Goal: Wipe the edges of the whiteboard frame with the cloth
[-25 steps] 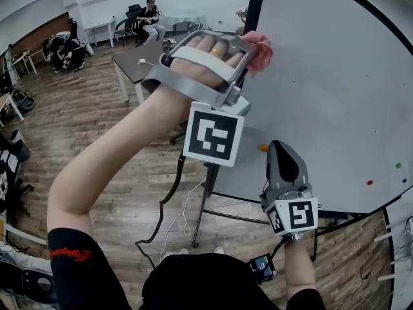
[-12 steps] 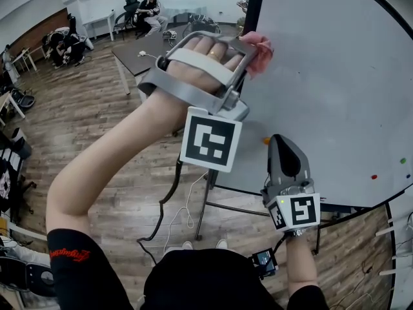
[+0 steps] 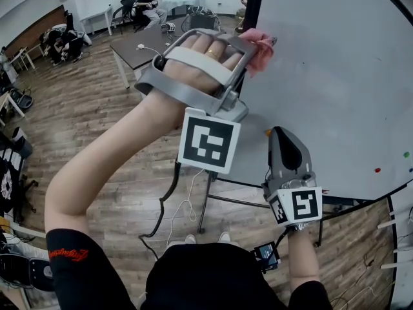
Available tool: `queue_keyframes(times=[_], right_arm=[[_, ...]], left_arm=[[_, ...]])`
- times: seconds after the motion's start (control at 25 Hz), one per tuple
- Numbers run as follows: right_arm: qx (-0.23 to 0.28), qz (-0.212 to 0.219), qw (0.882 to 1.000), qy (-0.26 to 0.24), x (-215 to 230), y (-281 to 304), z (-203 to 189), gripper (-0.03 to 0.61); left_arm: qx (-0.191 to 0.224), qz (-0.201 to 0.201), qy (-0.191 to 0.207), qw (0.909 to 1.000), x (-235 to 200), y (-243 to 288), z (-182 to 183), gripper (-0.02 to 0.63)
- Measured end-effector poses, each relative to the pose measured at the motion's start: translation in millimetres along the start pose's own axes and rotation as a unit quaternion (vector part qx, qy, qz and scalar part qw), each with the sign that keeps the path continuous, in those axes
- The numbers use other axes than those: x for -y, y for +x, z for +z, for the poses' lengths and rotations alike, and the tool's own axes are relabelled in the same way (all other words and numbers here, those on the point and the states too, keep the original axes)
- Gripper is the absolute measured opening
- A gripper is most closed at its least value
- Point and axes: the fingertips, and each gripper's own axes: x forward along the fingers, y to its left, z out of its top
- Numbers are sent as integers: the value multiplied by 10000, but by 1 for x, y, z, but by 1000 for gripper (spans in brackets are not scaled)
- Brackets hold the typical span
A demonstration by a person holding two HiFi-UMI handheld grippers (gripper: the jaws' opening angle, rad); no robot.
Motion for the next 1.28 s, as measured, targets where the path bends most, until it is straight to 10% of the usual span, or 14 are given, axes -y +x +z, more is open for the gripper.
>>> queue_keyframes(times=[1.28], right_arm=[[-176,-78,9998,32,-17,-1,-12,2]], left_arm=[[244,-409,-183,9987,60,-17,8,46]])
